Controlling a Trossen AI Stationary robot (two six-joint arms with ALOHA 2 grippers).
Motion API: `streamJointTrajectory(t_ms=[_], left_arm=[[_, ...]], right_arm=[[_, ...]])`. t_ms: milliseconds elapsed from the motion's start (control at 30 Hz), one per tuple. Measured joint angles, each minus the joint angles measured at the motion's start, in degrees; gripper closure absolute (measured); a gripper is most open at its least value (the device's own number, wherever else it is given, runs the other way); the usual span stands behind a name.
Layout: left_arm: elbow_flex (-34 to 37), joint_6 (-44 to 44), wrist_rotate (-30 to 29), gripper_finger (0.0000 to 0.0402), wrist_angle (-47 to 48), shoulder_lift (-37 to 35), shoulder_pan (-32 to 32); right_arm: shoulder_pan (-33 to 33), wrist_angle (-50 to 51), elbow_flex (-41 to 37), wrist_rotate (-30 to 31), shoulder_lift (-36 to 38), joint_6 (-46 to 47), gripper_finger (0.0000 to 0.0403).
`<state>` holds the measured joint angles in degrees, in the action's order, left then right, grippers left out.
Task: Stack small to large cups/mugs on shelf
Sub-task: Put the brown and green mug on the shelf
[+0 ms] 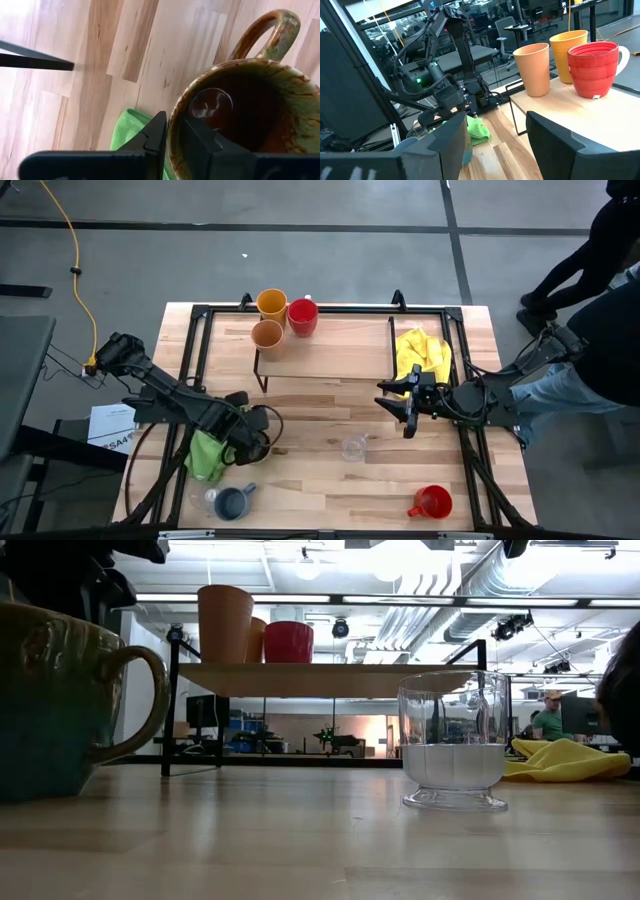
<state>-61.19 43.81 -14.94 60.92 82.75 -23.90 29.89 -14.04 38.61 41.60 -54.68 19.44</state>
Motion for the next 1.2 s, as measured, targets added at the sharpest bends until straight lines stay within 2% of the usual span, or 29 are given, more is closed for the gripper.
streamJointTrajectory(t_ms=[133, 400, 500, 633, 1067, 1200], left_arm=[[0.0, -0.02, 0.8, 0.0316, 0.1, 0.01, 0.0], [0.0, -3.62, 3.93, 0.0197, 0.04, 0.23, -0.09], [0.02, -4.66, 3.56, 0.0172, 0.09, 0.6, -0.07], [0.0, -5.02, 3.59, 0.0164, -1.08, 2.29, -0.07], [0.0, -4.57, 4.0, 0.0174, -2.71, 6.48, -0.07], [0.0, -4.53, 2.1, 0.019, -2.52, 6.46, -0.11]], right_arm=[[0.0, 0.0, 0.0, 0.0, 0.0, 0.0, 0.0206], [0.0, 0.0, 0.0, 0.0, 0.0, -0.24, 0.0206], [0.0, 0.0, 0.0, 0.0, 0.0, -0.29, 0.0206], [0.0, 0.02, 0.0, 0.0, -0.02, -0.37, 0.0206], [0.0, 0.41, 0.0, 0.0, 0.0, -0.02, 0.0206], [0.0, 0.12, 0.0, 0.0, -0.02, -0.02, 0.0206]])
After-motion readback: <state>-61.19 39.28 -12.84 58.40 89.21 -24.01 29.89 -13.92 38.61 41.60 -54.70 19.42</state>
